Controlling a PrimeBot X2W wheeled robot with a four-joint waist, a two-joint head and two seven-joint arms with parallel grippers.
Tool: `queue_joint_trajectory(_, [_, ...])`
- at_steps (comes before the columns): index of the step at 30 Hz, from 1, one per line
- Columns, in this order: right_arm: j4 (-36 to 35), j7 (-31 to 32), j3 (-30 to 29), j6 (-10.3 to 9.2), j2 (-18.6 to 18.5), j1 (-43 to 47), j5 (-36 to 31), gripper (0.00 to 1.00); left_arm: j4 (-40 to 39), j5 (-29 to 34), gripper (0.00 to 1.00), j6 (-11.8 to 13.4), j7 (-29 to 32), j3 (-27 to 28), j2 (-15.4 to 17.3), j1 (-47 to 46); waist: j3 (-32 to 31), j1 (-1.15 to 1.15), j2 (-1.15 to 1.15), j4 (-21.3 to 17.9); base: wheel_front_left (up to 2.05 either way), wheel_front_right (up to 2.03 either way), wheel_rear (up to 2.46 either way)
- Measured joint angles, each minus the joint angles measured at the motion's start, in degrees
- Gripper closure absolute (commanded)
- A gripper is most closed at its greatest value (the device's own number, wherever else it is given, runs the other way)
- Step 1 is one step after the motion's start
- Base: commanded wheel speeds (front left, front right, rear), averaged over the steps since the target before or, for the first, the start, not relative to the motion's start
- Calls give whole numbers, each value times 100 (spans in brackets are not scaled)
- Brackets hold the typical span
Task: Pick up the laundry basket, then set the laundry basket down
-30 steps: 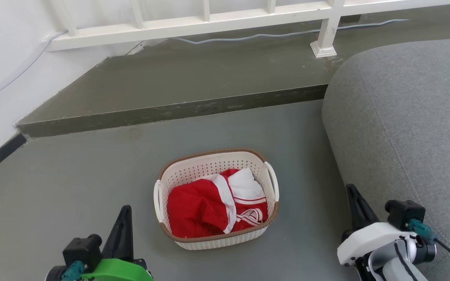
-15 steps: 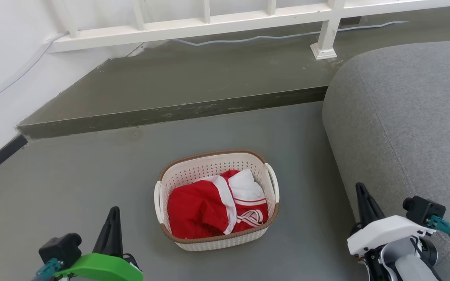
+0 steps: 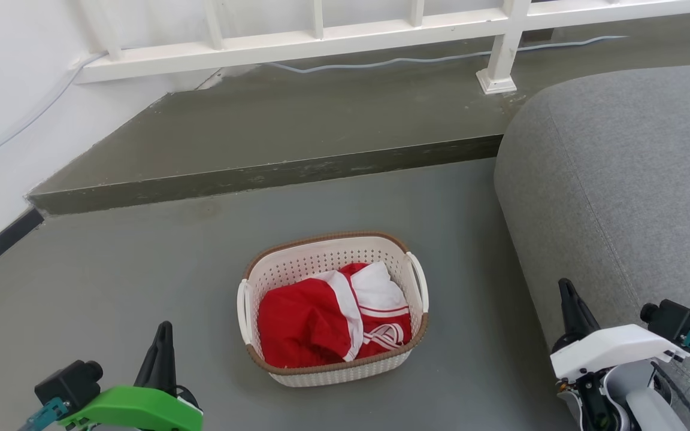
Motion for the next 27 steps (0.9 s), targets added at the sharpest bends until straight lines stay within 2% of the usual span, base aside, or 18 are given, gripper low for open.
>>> queue_joint_trajectory(27, [-12, 444, -544, 353, 3, -99, 1890, 100, 225, -1909, 100, -296, 421, 392, 19, -177, -71, 0, 0, 15, 0, 0, 0])
